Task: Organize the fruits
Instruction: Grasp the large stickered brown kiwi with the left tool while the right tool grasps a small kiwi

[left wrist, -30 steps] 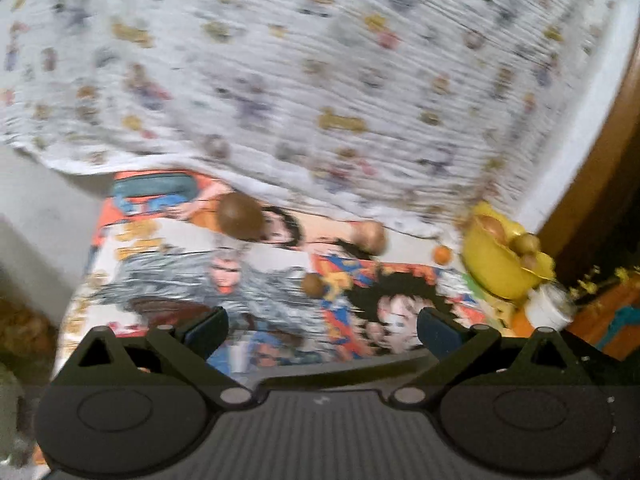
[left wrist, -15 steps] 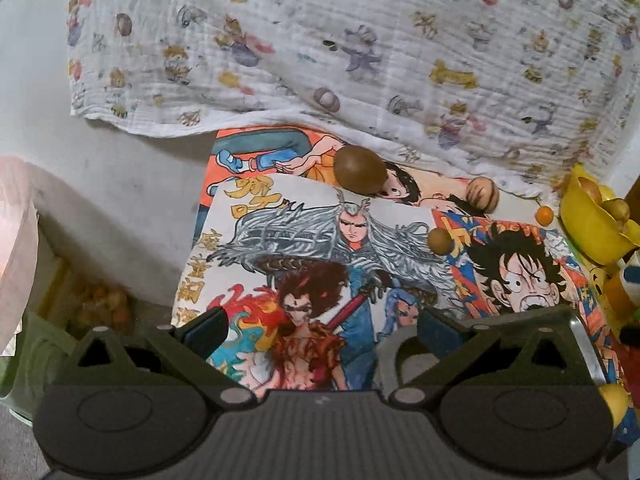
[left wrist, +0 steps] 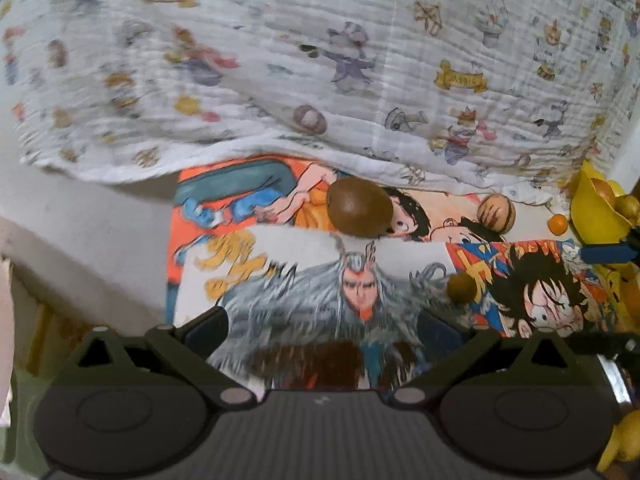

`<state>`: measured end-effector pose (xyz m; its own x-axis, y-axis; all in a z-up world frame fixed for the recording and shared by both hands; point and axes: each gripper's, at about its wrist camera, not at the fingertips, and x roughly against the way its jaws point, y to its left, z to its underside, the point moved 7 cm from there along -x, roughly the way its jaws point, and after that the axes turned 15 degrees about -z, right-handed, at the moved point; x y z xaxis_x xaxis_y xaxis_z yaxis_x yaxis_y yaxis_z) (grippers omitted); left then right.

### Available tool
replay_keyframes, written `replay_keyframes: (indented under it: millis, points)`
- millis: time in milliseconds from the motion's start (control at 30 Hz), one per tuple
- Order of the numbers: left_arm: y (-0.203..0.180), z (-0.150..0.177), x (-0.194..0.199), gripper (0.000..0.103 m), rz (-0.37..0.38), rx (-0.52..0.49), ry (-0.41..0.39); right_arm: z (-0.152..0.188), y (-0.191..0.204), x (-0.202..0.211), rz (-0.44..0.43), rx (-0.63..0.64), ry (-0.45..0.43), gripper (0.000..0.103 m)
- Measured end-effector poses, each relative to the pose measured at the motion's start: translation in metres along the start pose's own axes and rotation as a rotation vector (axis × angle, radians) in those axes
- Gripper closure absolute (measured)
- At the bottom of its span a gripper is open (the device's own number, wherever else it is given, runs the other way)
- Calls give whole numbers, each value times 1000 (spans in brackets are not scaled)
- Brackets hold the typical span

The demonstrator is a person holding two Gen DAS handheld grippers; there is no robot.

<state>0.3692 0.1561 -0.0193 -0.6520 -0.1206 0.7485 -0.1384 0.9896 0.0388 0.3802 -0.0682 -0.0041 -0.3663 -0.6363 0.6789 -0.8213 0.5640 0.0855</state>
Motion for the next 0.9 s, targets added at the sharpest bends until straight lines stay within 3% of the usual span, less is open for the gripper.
replay_keyframes:
  millis: [100,433,667,900]
  points:
    - [-11,-14,-21,1,13,-29,-18,-4,-2,-21,5,27,20,2]
    - [-37,-46,-73,1,25,-77,-72,-9,-1,-69,-6,82,70,22]
    - [-54,-52,-89,10,31,-142,-100,-8,-5,-84,8,102,99,44]
    - [-57,-51,-101,21,43,-151,-103,-12,-10,-91,0,91,94,55]
